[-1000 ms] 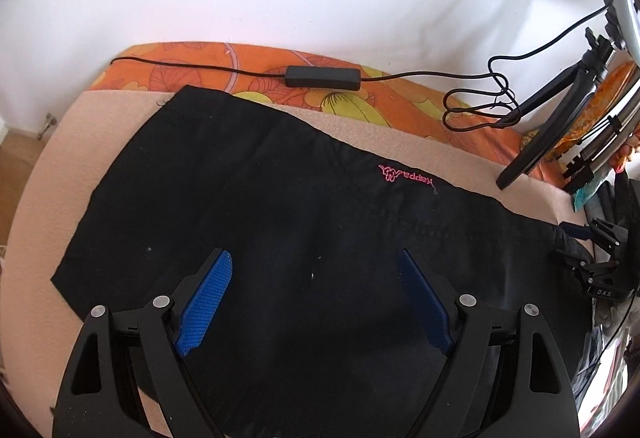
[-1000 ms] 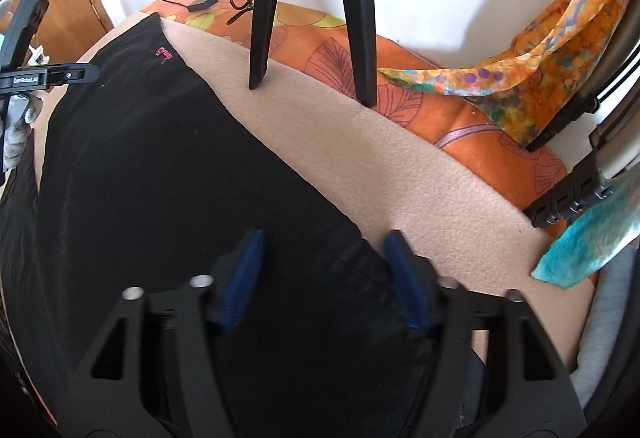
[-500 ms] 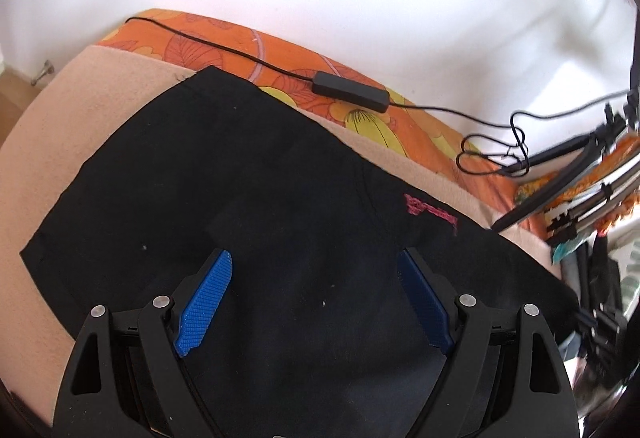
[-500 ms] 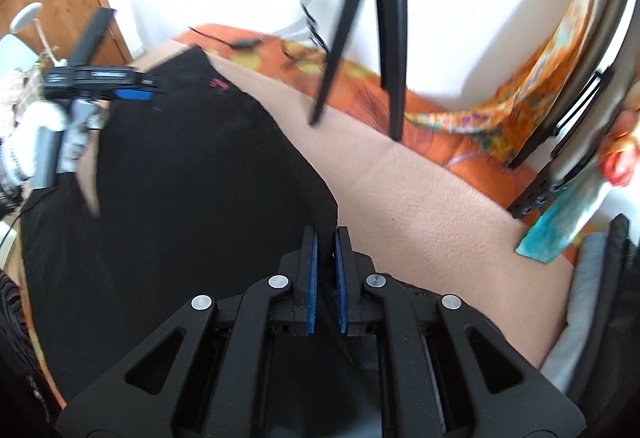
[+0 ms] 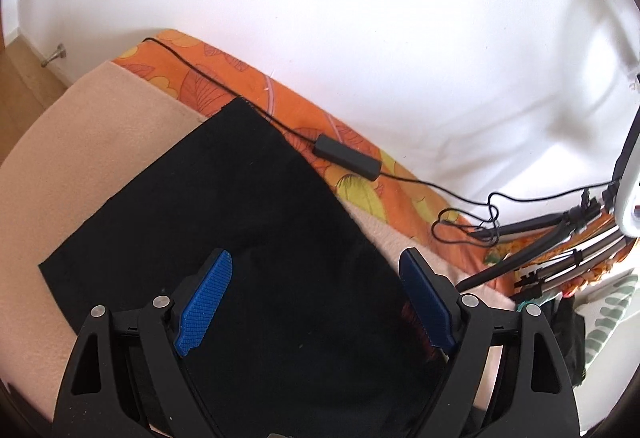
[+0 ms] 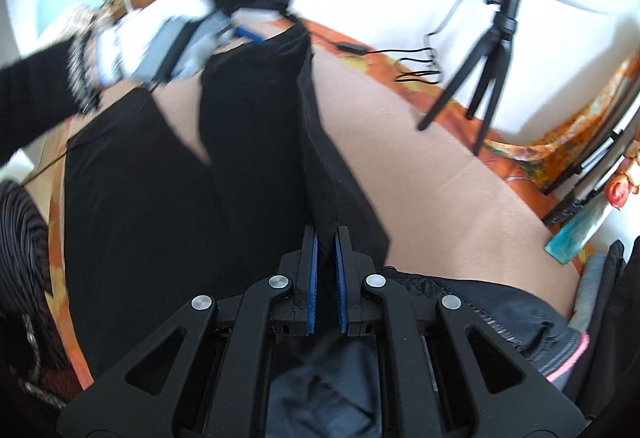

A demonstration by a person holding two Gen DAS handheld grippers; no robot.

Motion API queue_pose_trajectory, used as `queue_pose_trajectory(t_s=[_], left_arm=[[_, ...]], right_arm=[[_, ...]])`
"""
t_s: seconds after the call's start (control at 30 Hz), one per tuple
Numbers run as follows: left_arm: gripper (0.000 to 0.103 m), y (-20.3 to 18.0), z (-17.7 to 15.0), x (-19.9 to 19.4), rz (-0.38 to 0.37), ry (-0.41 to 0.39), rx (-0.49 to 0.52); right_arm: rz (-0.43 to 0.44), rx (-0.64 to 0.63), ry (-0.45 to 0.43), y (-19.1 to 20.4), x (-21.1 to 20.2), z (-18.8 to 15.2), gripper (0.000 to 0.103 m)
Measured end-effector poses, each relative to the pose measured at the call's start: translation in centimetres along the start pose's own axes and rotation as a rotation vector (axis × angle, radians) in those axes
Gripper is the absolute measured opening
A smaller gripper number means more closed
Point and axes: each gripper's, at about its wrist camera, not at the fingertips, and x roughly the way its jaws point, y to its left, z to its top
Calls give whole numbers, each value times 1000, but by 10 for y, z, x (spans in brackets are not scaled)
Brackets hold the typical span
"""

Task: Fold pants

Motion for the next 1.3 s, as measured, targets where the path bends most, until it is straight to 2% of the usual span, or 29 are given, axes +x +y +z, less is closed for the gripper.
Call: queue_pose_trajectory(t_s=[0.1,0.2,0.27,0.33,0.37,0.43,0.53,0.6,0.73,0.97,1.1,1.3], left_arm=[[86,-5,6,8,4,26,-17],[84,-14,3,22,77,53,12],[83,-14,0,26,95,53,14],[67,-7,-2,23,96,44,5],[64,-3,-6,22,97,42,0],[36,4,-8,19,79,27,-8],[16,14,-11,7,46,-19,3],[10,16,-13,-1,28,-56,10],[6,12,-16,-19,-2,-94,37],[5,-1,-28,-67,-33,-161,74],[5,-1,-40,-103,-32,-197,103],[5,16,-70,-157,-36,-241,93]], right_arm=[[17,-26,21,16,5,-7,9],[17,-47,30,26,6,-12,9],[13,-41,28,26,6,-14,9],[6,-28,22,26,3,-15,9],[-1,-25,18,25,2,-15,9],[-19,-20,9,26,-2,-16,9],[-45,-14,-3,25,-6,-15,9],[-72,-16,-12,24,-9,-14,9],[-113,1,-21,20,-20,-11,9],[-193,8,-56,24,-57,-5,8],[-220,-13,-74,41,-78,-11,8],[-226,-54,-96,76,-107,-25,8]])
